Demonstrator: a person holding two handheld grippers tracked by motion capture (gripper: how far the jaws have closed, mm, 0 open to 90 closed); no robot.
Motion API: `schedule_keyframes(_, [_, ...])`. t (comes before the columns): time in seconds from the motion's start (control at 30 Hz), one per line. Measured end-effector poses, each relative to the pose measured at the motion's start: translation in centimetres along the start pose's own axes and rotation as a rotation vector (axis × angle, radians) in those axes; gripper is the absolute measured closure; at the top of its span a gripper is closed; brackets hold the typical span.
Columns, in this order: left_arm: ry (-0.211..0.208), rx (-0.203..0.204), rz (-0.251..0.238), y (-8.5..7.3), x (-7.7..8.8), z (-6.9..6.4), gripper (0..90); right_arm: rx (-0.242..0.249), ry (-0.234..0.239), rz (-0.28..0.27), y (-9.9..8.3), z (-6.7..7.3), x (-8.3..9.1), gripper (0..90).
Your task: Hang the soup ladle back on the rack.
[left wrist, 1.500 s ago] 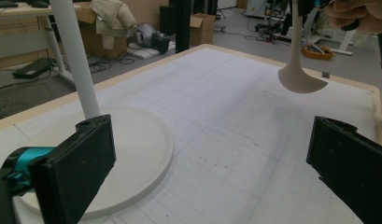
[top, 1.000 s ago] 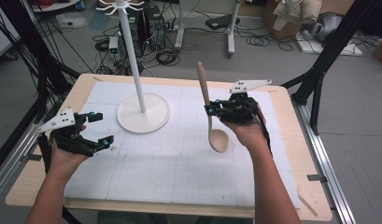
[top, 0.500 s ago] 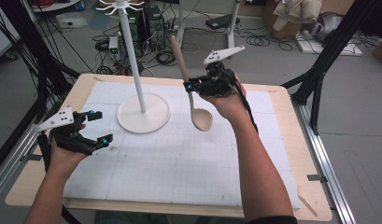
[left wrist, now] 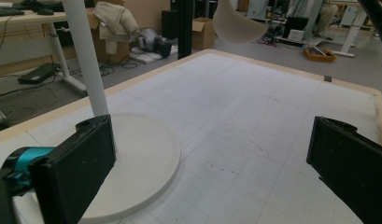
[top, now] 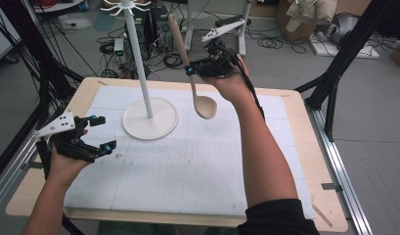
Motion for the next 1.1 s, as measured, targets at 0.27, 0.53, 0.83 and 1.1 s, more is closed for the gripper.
schedule_keyframes(0.27, [0.003, 0.000, -0.005, 0.0, 0.3, 0.0, 1.7, 0.019, 0.008, 0.024, 2.8, -0.5, -1.4, 77.8])
schedule_keyframes(0.53, [0.005, 0.002, -0.013, -0.1, 0.5, 0.1, 1.7, 0.030, 0.013, 0.050, 3.6, -0.7, -2.9, 77.8])
schedule_keyframes(0.83, [0.004, 0.005, -0.008, -0.2, 0.5, 0.3, 1.7, 0.048, 0.018, 0.068, 3.7, -0.6, -3.7, 77.8])
schedule_keyframes(1.1, [0.013, 0.009, -0.019, -0.2, 0.9, 0.4, 1.7, 0.060, 0.019, 0.097, 4.2, -0.4, -4.3, 77.8])
Point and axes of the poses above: each handheld gripper's, and its own axes: x roughly backward along the jaws, y roughly out of its top, z roughly to its left, the point moved 1 cm from there along -x, roughly forward along the jaws, and after that the axes turned 7 degrees about -z, right-handed, at the moved point
